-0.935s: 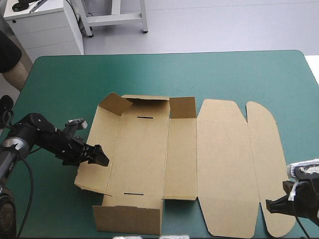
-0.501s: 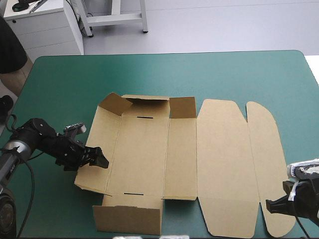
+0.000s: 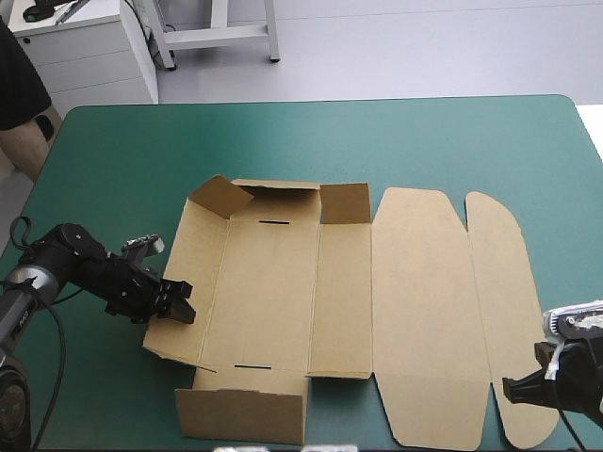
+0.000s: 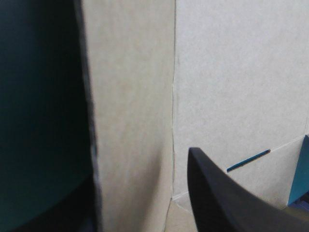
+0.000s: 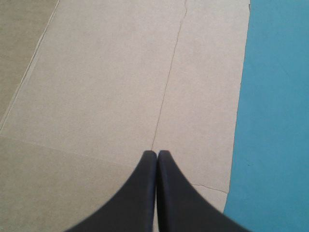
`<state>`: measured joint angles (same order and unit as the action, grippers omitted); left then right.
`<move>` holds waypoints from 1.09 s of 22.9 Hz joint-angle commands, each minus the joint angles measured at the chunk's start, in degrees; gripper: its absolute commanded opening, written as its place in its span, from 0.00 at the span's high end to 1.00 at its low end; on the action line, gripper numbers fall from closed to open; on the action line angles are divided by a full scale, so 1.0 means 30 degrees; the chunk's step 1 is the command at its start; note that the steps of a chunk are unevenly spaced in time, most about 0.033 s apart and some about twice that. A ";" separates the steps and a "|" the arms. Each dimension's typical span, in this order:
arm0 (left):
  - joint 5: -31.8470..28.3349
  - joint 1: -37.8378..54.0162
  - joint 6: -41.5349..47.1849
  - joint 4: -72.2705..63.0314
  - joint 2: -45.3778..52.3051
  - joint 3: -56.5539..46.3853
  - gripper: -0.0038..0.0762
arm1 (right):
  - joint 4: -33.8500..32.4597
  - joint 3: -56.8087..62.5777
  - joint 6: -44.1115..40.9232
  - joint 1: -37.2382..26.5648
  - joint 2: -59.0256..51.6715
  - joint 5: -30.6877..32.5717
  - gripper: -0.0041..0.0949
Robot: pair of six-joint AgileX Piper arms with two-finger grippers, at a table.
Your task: Fold the box
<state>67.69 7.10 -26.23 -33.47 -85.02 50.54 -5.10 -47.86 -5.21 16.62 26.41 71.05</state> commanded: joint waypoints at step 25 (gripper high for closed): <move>-0.1210 -0.0997 -0.3429 -0.0359 0.1997 0.6391 0.96 | -0.0302 -0.2849 0.0685 -0.0118 0.0153 -0.1105 0.98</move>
<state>63.14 5.96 -34.67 -32.20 -81.71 64.20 -5.26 -53.06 -4.48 16.62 26.41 71.00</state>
